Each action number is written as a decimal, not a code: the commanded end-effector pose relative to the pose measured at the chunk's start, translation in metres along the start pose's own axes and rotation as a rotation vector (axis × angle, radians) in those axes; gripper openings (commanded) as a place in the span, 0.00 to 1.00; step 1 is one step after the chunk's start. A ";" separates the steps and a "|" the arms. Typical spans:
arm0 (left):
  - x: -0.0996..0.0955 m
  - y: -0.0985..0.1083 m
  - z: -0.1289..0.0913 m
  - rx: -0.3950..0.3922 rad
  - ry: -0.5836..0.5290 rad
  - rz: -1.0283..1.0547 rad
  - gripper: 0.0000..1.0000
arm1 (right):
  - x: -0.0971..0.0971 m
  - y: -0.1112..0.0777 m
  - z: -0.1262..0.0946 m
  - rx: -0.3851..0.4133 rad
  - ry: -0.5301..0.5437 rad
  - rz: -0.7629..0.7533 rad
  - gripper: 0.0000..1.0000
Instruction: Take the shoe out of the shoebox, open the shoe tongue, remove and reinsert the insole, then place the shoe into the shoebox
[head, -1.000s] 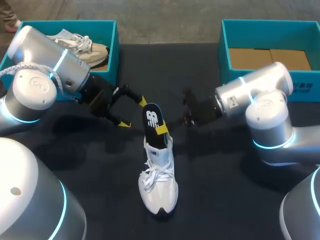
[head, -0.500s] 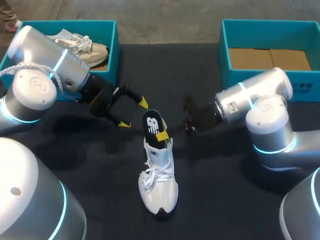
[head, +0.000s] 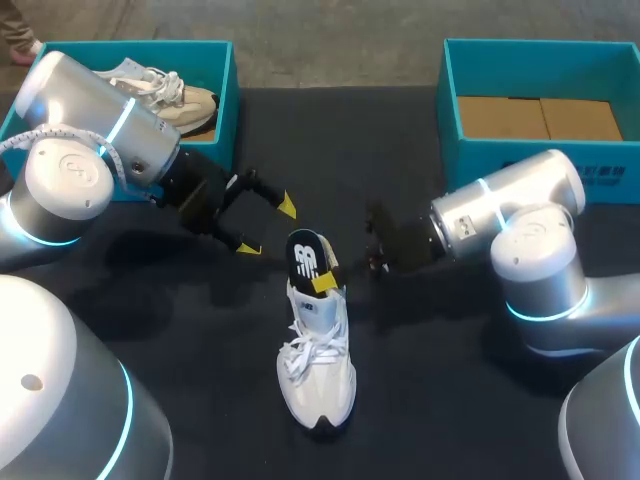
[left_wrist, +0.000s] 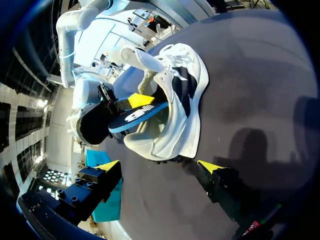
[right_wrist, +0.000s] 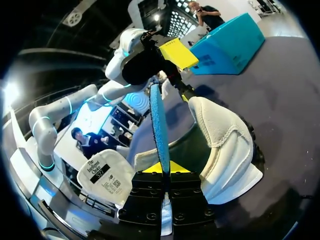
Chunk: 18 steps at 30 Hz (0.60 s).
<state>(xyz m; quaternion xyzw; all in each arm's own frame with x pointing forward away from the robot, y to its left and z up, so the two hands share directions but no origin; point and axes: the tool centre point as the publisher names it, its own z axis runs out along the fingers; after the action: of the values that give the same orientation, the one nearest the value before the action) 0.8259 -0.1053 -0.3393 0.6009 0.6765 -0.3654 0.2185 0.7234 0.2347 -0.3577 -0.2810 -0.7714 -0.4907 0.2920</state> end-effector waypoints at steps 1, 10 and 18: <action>0.000 0.000 0.001 -0.002 0.003 0.000 1.00 | 0.004 0.002 0.000 -0.009 -0.010 -0.005 0.12; 0.000 0.000 0.001 -0.002 0.003 0.000 1.00 | 0.005 0.022 -0.005 -0.009 -0.022 -0.032 0.40; 0.000 0.000 0.001 -0.002 0.003 0.000 1.00 | 0.000 0.043 -0.007 0.006 -0.019 -0.055 0.35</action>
<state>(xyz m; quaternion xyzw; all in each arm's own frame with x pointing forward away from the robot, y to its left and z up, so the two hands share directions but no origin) 0.8259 -0.1054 -0.3393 0.6009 0.6765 -0.3654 0.2185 0.7476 0.2386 -0.3312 -0.2667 -0.7791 -0.5005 0.2670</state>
